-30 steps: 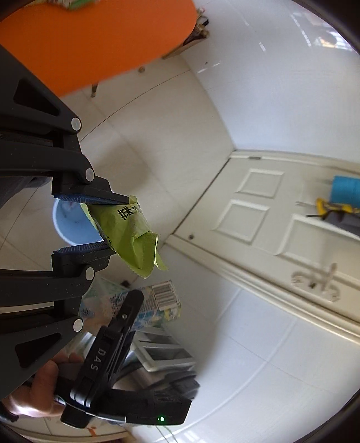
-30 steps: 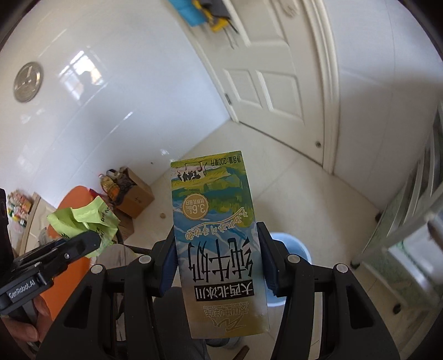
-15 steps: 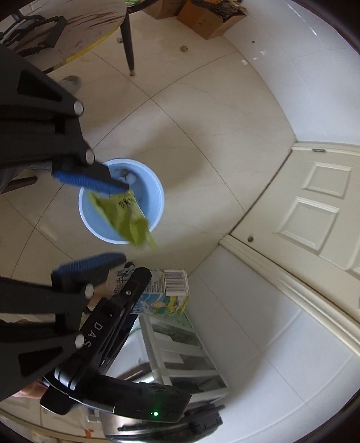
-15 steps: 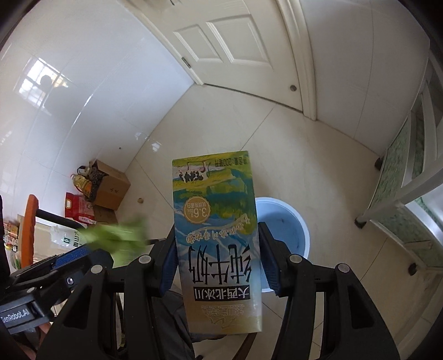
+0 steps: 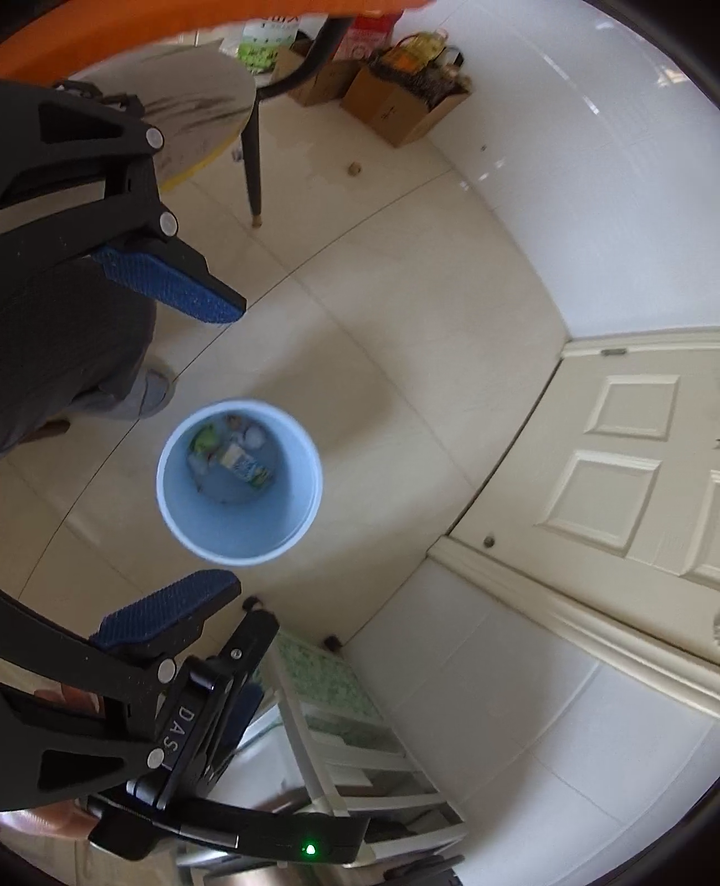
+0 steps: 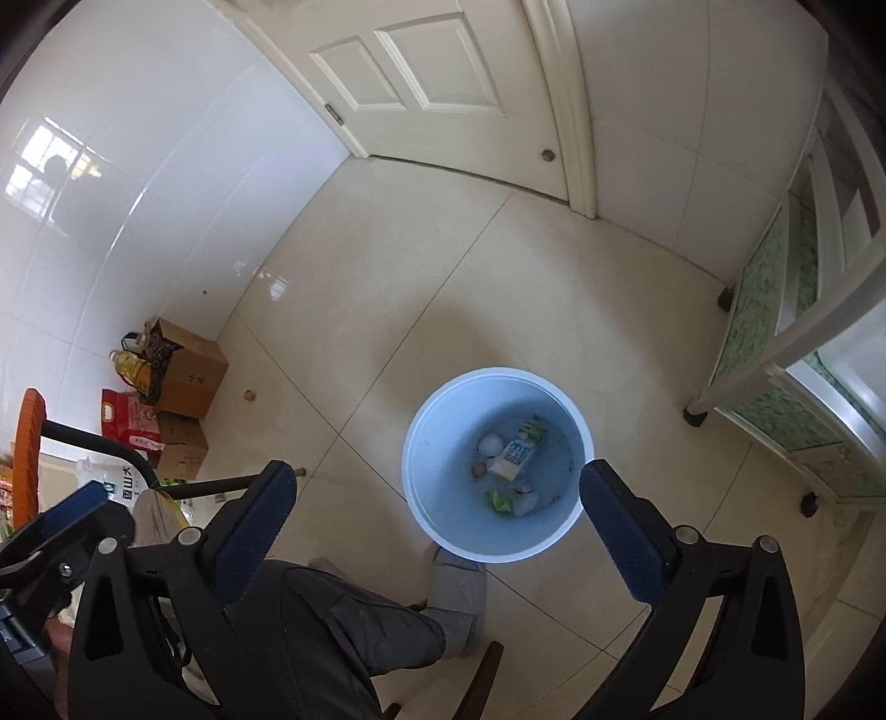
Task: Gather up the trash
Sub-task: 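Carry both items over the blue bin and open both grippers, then move both tools back toward the orange table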
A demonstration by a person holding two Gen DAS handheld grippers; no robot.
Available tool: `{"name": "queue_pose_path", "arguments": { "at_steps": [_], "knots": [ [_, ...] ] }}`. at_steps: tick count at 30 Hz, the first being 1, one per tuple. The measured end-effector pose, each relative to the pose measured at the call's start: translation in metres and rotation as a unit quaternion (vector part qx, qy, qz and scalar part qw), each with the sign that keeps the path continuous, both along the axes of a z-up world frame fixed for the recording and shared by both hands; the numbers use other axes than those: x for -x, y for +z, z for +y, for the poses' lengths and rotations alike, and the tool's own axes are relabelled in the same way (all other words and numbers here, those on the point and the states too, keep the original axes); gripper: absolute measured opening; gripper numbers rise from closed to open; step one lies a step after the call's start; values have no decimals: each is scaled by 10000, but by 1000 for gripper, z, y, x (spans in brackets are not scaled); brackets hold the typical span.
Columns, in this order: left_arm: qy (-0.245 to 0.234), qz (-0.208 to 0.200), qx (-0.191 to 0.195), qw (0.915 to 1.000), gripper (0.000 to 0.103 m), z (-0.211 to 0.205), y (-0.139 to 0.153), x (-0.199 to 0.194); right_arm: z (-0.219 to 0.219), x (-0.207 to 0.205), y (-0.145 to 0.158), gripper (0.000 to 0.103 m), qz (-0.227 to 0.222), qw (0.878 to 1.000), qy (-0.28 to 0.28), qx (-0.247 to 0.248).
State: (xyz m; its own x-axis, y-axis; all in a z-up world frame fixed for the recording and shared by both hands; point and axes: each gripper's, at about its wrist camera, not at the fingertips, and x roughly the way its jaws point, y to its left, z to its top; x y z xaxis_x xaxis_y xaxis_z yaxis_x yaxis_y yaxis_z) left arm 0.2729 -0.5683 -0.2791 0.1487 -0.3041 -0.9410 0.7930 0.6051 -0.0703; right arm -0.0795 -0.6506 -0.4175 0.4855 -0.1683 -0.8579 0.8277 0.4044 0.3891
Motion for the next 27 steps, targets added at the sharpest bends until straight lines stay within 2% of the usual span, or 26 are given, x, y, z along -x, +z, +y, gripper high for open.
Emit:
{"name": "queue_pose_path", "arguments": {
  "at_steps": [6,10,12,18,23,27],
  "knots": [
    [131,-206,265,9993,91,30,20,23,25,-1,31,103,-55,9996,71,256],
    [253,-448,607,9968,92,63,51,36,46,-7,62,103,-126,9983,213,537],
    [310,-556,756,9951,92,94,68,38,59,-12,80,103,-186,9967,309,721],
    [648,-919,1200,9864,94,170,111,49,100,-33,135,103,-443,9895,693,1186],
    [1052,-1234,1516,9751,95,247,145,52,139,-55,176,103,-661,9808,1056,1500],
    [1426,-1361,1712,9653,96,303,166,59,174,-74,207,103,-795,9694,1445,1818]
  ]
}}
